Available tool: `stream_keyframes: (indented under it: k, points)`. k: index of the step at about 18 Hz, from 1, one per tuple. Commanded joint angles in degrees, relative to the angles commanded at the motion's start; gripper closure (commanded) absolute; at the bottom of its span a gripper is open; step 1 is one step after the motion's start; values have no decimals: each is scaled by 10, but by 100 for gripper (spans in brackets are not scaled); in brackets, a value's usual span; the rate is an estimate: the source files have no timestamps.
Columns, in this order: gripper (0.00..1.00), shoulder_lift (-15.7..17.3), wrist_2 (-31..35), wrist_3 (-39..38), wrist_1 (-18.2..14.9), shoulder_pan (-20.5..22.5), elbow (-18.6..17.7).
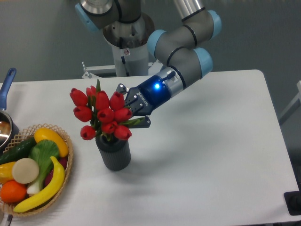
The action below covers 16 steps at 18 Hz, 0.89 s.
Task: Insert the flowers into the vase
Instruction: 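Lower the tulip stems into the vase opening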
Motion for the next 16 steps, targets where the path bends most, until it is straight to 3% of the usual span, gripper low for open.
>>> stream_keyframes:
  k: [4,13,16]
  points:
    - [77,-10,32,0,0,0,-1]
    - [77,-18,33,9,1,0,-14]
    - [73,-18,46,9,1,3,-18]
